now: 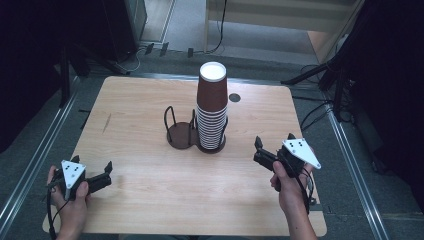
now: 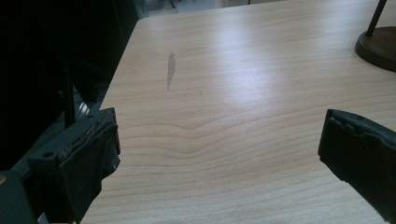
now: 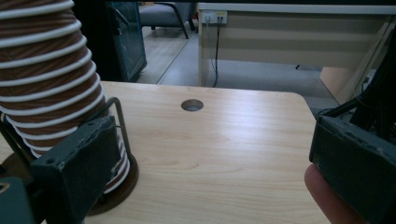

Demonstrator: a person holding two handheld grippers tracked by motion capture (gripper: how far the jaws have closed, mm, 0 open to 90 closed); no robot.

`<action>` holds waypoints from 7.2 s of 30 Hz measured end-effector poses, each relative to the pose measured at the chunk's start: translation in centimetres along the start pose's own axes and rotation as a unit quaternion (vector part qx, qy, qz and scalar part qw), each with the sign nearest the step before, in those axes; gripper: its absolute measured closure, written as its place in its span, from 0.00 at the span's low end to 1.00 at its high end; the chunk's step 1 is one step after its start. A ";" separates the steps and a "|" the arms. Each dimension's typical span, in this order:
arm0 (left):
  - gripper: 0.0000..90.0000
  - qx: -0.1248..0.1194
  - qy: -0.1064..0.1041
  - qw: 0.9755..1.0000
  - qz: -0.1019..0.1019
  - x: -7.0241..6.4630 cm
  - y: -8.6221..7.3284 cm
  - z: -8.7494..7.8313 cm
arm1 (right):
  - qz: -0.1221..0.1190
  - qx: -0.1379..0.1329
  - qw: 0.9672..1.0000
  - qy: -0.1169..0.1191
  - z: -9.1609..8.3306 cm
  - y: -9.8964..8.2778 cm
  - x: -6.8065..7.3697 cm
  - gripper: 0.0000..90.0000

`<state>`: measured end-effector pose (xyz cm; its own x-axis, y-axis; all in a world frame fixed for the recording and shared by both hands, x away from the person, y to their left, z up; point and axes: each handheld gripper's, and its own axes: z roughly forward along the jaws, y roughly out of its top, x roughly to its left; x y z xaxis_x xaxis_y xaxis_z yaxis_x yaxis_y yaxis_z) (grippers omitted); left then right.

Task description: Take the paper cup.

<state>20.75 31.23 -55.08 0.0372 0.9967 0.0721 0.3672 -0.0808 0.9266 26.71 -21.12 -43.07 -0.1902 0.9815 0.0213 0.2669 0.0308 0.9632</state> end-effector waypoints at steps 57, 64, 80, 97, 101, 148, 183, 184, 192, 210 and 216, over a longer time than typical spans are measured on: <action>0.00 0.008 0.012 1.000 0.003 -0.1 0.1 0.3 | 0.020 -0.013 0.994 0.104 5.1 6.8 11.4 0.01; 0.00 0.008 0.012 1.000 0.003 -0.1 0.1 0.3 | 0.017 -0.007 0.994 0.104 5.9 6.9 12.0 0.01; 0.00 0.012 0.011 1.000 0.005 -0.1 0.1 0.3 | 0.007 -0.028 0.996 0.084 8.1 6.9 13.2 0.01; 0.00 0.013 0.011 1.000 0.006 -0.1 0.1 0.3 | 0.001 -0.036 0.997 0.072 9.0 7.1 14.0 0.07; 0.00 0.013 0.009 1.000 0.008 -0.1 0.1 0.3 | -0.001 -0.033 0.997 0.070 9.0 7.2 14.1 0.08; 0.00 0.017 0.004 1.000 0.008 0.0 0.2 0.4 | 0.003 -0.068 0.996 0.056 7.6 12.7 15.0 0.10; 0.00 0.018 0.003 1.000 -0.007 0.2 0.2 0.5 | 0.033 -0.105 0.993 0.043 4.6 16.1 11.1 0.10; 0.00 0.019 0.003 1.000 -0.006 0.2 0.2 0.5 | 0.035 -0.104 0.993 0.041 4.4 16.1 10.6 0.10; 0.00 0.020 0.007 1.000 -0.004 0.1 0.2 0.5 | 0.041 -0.103 0.994 0.022 3.8 15.6 8.6 0.10; 0.00 0.022 0.008 1.000 0.005 0.0 0.2 0.5 | 0.061 -0.090 0.994 -0.004 4.2 12.6 5.4 0.10; 0.00 0.022 0.007 1.000 0.006 0.0 0.2 0.5 | 0.060 -0.080 0.995 -0.014 4.2 11.5 4.6 0.10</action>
<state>21.34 31.19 -55.08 0.0290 0.9957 0.0880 0.4069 -0.0921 0.9088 32.83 -15.44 -33.01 -0.1389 0.9814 0.1326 0.1314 -0.1145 0.9847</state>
